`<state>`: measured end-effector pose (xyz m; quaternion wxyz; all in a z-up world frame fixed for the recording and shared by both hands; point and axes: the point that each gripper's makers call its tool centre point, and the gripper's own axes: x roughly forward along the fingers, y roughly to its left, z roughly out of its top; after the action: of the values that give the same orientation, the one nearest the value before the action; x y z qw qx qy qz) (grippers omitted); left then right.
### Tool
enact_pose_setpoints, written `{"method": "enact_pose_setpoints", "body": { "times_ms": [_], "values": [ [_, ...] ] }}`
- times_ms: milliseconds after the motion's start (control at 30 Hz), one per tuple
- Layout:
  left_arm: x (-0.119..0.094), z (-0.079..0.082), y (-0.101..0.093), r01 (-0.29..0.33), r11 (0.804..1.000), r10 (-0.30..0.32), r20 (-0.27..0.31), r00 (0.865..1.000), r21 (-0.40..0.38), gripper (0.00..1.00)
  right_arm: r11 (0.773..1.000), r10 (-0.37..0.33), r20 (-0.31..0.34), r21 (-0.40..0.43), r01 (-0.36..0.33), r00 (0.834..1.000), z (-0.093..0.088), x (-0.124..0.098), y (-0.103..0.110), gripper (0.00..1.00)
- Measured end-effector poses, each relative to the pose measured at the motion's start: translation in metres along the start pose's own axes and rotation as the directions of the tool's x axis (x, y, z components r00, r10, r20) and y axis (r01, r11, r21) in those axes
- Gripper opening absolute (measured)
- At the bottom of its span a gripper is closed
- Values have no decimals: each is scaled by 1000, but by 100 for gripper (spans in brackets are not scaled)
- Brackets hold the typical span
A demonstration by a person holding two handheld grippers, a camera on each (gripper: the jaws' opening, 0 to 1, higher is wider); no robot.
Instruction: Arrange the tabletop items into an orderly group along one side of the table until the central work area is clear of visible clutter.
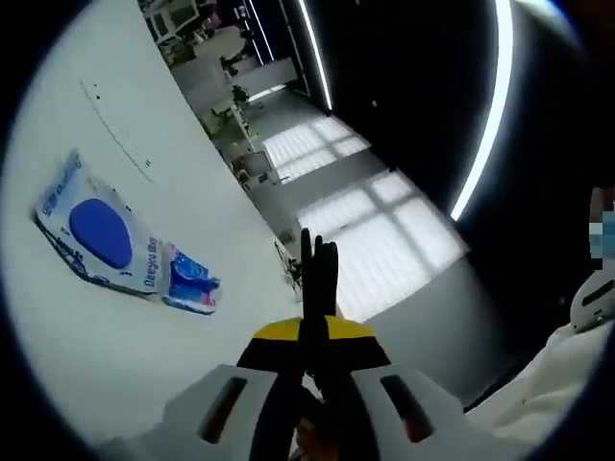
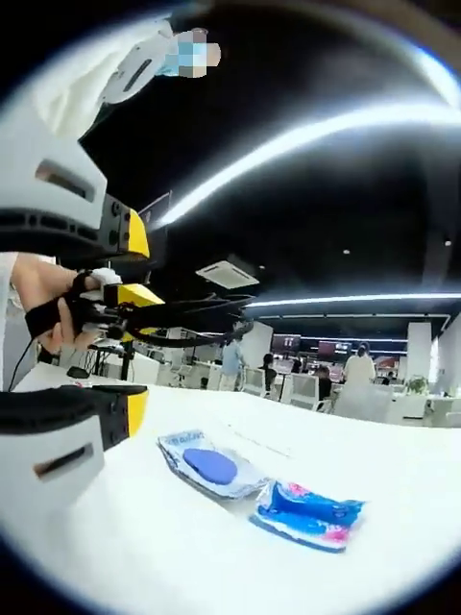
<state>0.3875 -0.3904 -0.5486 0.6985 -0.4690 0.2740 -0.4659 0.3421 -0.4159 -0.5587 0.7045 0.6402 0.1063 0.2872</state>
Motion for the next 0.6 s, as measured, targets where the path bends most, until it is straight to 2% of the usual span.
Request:
{"method": "enact_pose_setpoints", "body": {
  "times_ms": [67, 133, 167, 233, 300, 333, 367, 467, 533, 600],
  "values": [
    [7, -3, -3, 3, 1000, -3, -5, 1000, 3, 2, 997, 48, 45, 57, -51, 998, 6, 8, 17, 50],
    [11, -8, -4, -6, 999, 7, -26, 1000, 37, 2, 999, 41, 64, 29, -43, 997, 13, 11, 22, 45],
    [12, -9, -5, -3, 999, 4, -22, 1000, 36, 2, 1000, -2, 81, 0, 2, 997, 19, 12, 17, 44],
    [13, -7, -6, 7, 1000, -7, 1, 1000, 2, 3, 1000, -13, 81, 4, 13, 997, 20, 11, 16, 32],
    [14, -9, -7, 14, 1000, -14, -9, 1000, -8, 3, 996, -72, 69, -43, 76, 995, 20, 7, 2, 13],
    [13, -15, -2, -8, 1000, 10, -45, 999, 27, 3, 994, -84, 58, -63, 87, 995, 19, 5, -2, 13],
    [13, -19, 3, -42, 997, 46, -64, 997, 68, 3, 994, -98, 52, -39, 100, 994, 18, 2, -3, 12],
    [12, -29, 11, -82, 994, 89, -108, 990, 69, 4, 987, -158, 27, -32, 159, 987, 14, -5, -13, 10],
    [9, -36, 19, -116, 988, 130, -138, 982, 105, 6, 976, -206, 0, -76, 205, 979, 12, -9, -19, 8],
    [9, -40, 21, -121, 987, 135, -144, 980, 106, 8, 969, -218, -16, -122, 215, 976, 13, -9, -19, 7]
  ]
}}
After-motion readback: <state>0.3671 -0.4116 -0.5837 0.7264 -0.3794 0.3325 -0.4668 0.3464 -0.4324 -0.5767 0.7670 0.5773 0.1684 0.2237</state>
